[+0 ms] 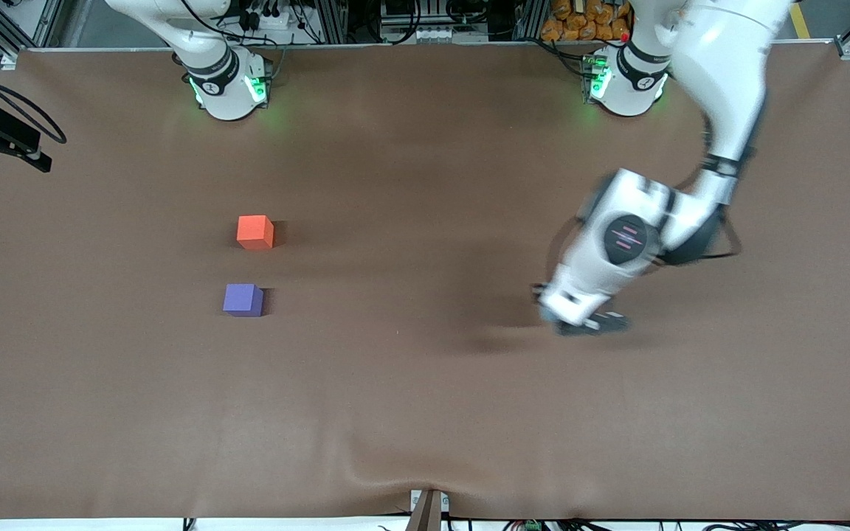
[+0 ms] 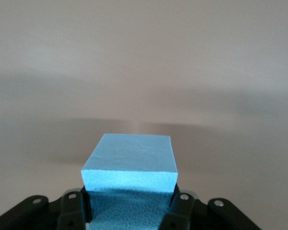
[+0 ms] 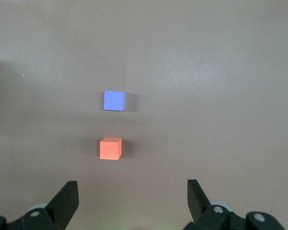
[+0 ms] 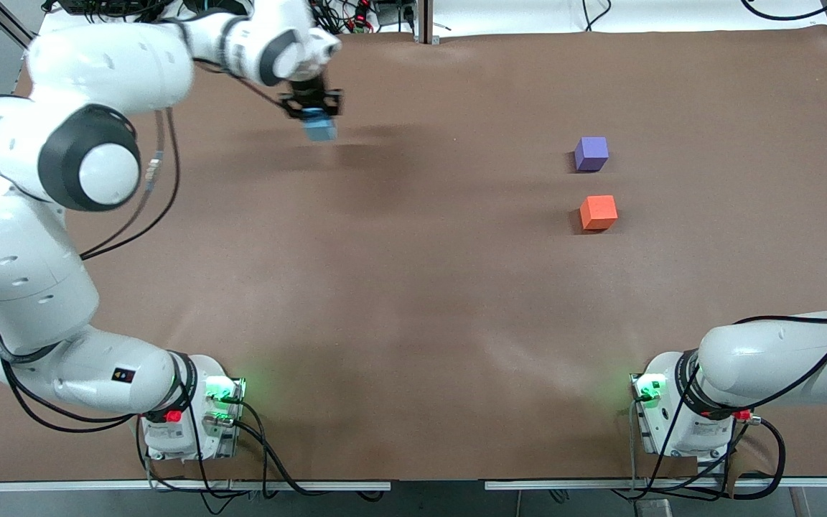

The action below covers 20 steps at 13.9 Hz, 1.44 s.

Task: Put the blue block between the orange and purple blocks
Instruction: 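Set the blue cube mid-table with the left gripper while the right gripper reaches over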

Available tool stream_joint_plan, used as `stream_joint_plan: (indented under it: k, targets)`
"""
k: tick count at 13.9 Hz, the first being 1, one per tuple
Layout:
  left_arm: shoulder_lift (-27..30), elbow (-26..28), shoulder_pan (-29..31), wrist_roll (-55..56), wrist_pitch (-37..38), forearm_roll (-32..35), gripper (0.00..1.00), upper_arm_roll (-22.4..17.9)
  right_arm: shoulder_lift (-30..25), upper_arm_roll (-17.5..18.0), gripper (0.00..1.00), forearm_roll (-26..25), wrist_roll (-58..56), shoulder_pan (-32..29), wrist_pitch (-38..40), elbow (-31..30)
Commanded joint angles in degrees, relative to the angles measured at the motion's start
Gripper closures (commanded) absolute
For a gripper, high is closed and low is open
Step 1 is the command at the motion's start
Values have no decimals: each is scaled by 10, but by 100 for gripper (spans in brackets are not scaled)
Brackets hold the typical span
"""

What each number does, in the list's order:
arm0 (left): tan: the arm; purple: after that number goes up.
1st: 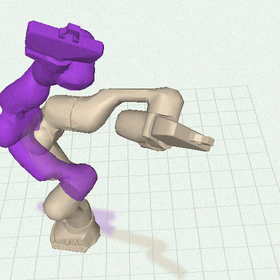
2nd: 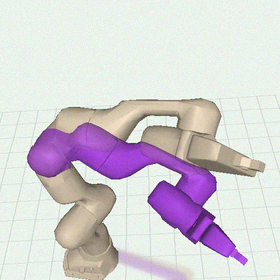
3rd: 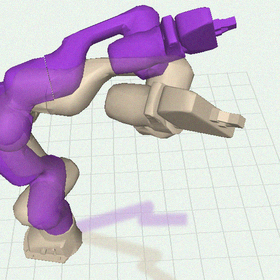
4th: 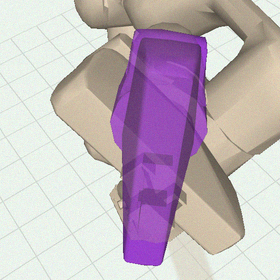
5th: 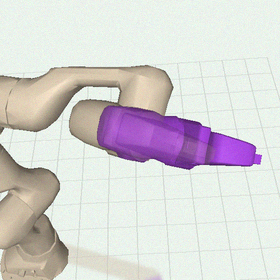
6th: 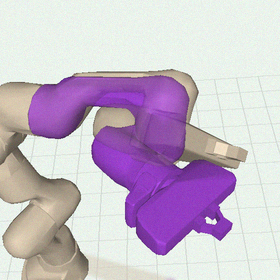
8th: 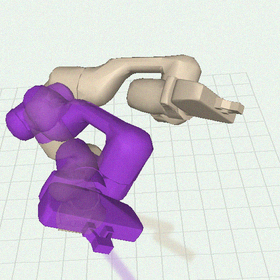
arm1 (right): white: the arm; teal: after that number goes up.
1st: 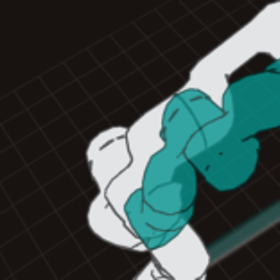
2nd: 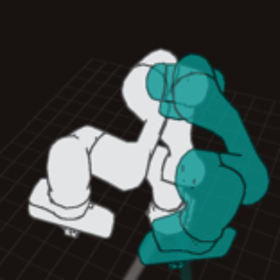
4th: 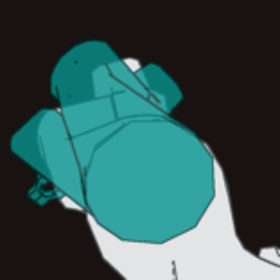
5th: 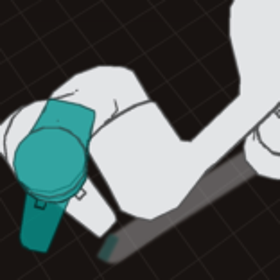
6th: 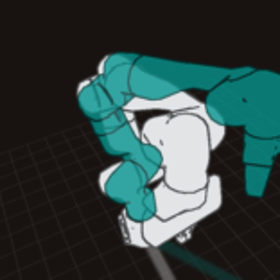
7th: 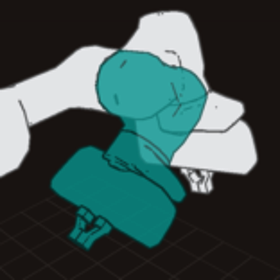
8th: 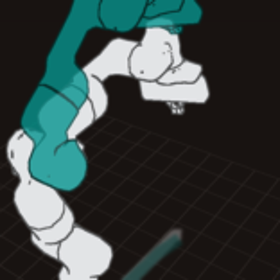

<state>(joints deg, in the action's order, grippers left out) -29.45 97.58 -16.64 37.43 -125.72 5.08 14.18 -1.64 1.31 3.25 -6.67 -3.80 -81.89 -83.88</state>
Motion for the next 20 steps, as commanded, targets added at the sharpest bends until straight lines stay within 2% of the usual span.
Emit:
stream_joint_plan:
  k: [1,6,8,10,11,13,16,18,20]
  targets:
    - [-52,-67,-90,83,12,-22,90,-1,-1,7,0,6,-1,-7,2,-4]
    - [-124,-124,-205,119,3,-25,88,-2,0,7,0,5,-2,-6,2,-3]
    - [-149,-138,-228,121,-14,-25,88,-4,0,7,0,1,-4,-6,-2,-3]
    - [-174,-143,-248,133,-45,-22,81,-10,1,7,0,-1,-4,-9,-5,-2]
    - [-177,-143,-254,134,-51,-21,69,-13,3,7,0,-1,-4,-13,-5,-1]
    - [-168,-143,-255,133,-51,-17,0,-14,12,7,0,1,-5,-14,-4,0]
    - [-113,-143,-241,133,-33,-16,0,-19,18,6,0,0,-6,-8,-2,0]
    - [-59,-143,-229,128,12,4,0,-50,48,8,0,-1,-7,-2,2,0]
    - [-17,-140,-195,116,52,8,0,-64,73,9,0,1,-5,11,7,-3]
